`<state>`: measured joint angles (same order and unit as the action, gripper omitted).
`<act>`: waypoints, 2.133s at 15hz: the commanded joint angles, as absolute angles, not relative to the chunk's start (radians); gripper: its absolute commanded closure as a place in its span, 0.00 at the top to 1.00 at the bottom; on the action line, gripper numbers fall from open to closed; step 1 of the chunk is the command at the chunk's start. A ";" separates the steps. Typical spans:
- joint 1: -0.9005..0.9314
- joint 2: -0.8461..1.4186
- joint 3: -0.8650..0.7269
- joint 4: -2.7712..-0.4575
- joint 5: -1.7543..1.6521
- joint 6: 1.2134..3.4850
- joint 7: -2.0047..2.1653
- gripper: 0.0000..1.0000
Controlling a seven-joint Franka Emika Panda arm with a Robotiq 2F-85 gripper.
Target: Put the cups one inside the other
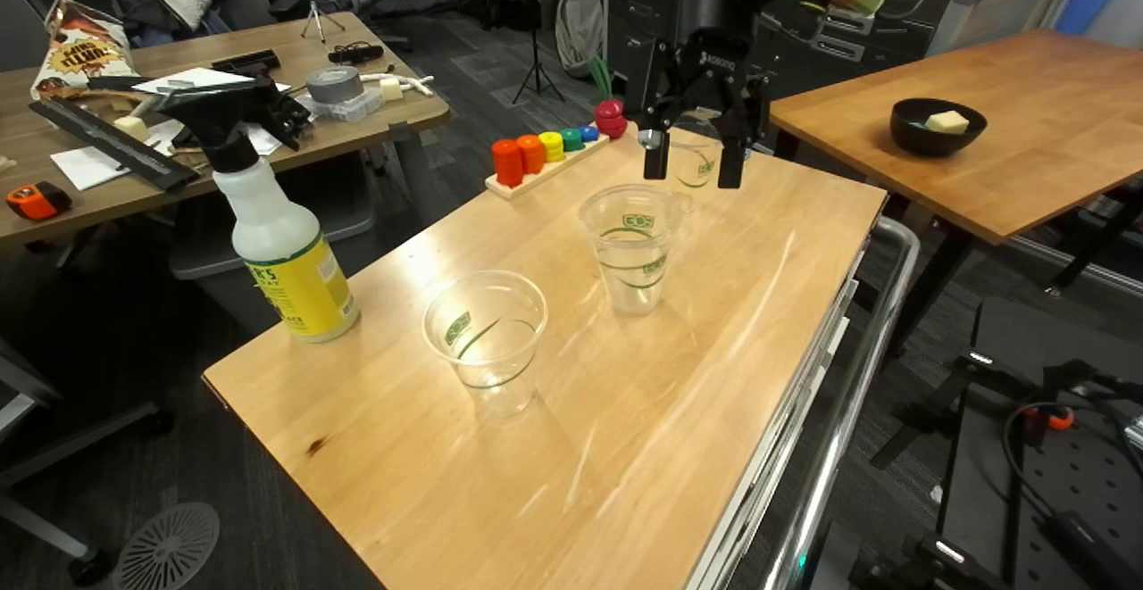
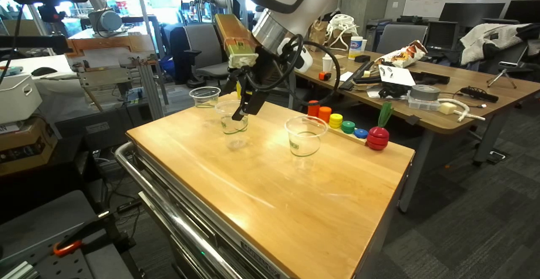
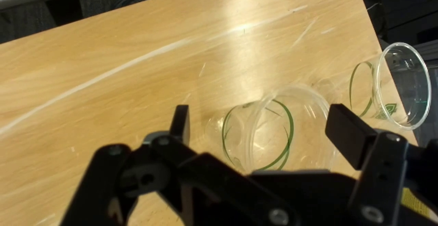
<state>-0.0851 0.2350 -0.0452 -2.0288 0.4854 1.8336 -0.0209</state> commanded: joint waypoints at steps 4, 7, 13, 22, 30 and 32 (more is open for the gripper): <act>-0.071 0.217 -0.037 -2.057 0.452 1.882 -0.018 1.00; -0.060 0.215 -0.032 -2.071 0.433 1.921 -0.001 1.00; -0.016 0.208 -0.027 -2.107 0.316 2.099 0.108 1.00; -0.002 0.199 -0.026 -2.121 0.260 2.177 0.178 0.35; -0.008 0.208 -0.022 -2.111 0.267 2.141 0.168 0.09; -0.007 0.206 -0.024 -2.099 0.265 2.127 0.199 0.09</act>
<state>-0.0094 0.2219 -0.0249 -2.0988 0.2791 2.1459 0.1519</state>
